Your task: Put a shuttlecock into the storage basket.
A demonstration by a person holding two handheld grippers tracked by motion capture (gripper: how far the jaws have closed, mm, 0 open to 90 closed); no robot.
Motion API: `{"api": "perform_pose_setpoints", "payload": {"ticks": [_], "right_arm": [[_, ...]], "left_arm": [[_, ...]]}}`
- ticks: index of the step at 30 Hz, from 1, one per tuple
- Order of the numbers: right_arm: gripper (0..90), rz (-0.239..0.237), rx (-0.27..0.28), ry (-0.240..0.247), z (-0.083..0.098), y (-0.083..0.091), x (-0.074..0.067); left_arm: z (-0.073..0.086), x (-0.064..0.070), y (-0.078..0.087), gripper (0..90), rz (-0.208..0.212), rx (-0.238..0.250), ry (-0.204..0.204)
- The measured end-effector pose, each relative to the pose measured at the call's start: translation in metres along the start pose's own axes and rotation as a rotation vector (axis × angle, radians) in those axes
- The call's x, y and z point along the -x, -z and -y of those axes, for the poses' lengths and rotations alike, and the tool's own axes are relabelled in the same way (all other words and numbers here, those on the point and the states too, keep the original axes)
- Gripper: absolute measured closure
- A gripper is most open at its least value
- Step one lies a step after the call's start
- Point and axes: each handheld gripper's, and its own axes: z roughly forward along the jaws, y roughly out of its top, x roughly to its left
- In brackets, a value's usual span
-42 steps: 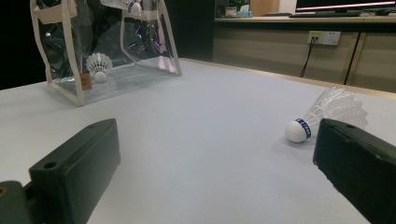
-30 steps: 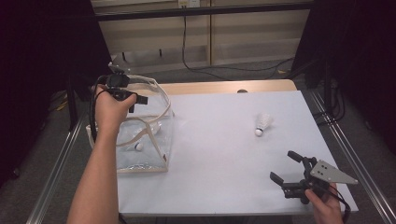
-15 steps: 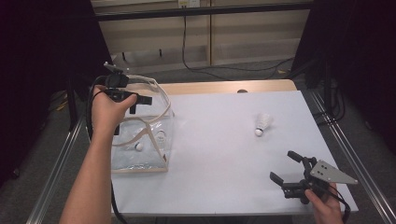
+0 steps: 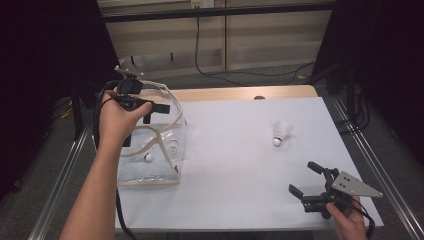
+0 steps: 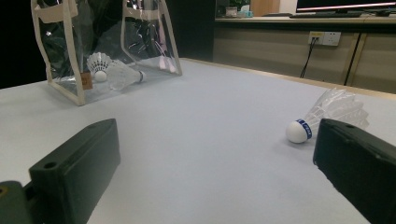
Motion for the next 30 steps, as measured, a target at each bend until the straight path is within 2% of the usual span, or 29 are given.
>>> {"api": "perform_pose_setpoints", "payload": {"ticks": [5,9,12,24,30], "right_arm": [[0.3,0.000,0.001,0.000,0.000,0.000,0.000],[0.3,0.000,-0.001,-0.001,0.000,0.000,0.000],[0.3,0.000,-0.002,0.000,0.000,0.000,0.000],[0.3,0.000,-0.003,-0.003,0.000,0.000,0.000],[0.3,0.001,-0.002,-0.001,0.000,0.000,0.000]], "left_arm": [[0.000,0.007,0.000,54.5,0.022,-0.010,-0.026],[-0.001,0.015,0.002,53.0,0.056,-0.014,-0.041],[-0.002,0.020,0.004,51.8,0.053,-0.019,-0.054],[-0.003,0.037,0.003,42.5,0.103,-0.020,-0.082],[-0.003,0.047,-0.002,36.0,0.113,-0.031,-0.123]]}}
